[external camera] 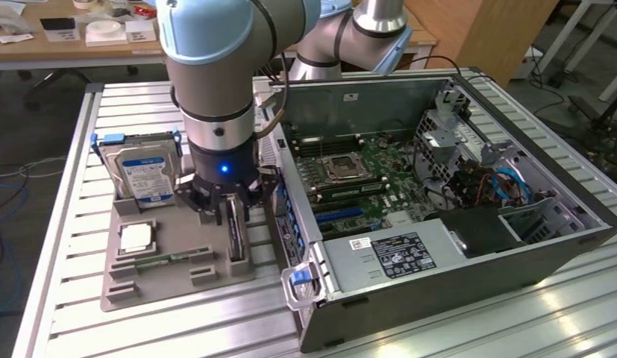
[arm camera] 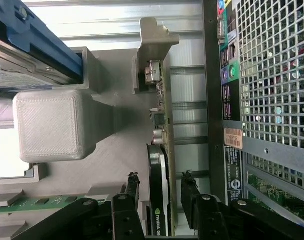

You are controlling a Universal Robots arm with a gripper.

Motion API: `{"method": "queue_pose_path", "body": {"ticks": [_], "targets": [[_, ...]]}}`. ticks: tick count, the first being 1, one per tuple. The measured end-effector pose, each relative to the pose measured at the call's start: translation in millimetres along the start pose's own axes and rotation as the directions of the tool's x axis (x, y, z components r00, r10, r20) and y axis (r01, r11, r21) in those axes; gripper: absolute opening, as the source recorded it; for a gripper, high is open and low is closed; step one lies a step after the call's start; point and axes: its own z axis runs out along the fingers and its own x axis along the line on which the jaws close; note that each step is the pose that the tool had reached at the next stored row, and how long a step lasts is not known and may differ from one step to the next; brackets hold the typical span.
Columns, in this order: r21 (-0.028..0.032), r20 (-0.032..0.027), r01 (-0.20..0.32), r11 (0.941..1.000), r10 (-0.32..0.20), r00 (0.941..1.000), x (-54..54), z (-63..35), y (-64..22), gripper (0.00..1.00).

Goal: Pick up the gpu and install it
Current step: 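Pick up the gpu and move the gpu toward the slot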

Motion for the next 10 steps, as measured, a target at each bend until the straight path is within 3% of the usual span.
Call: {"method": "queue_pose_path", "body": {"ticks": [10], "targets": [[0.0001,-0.0001,0.0,1.0,0.0,1.0,0.4,3.8,3.9,0.47]]}}
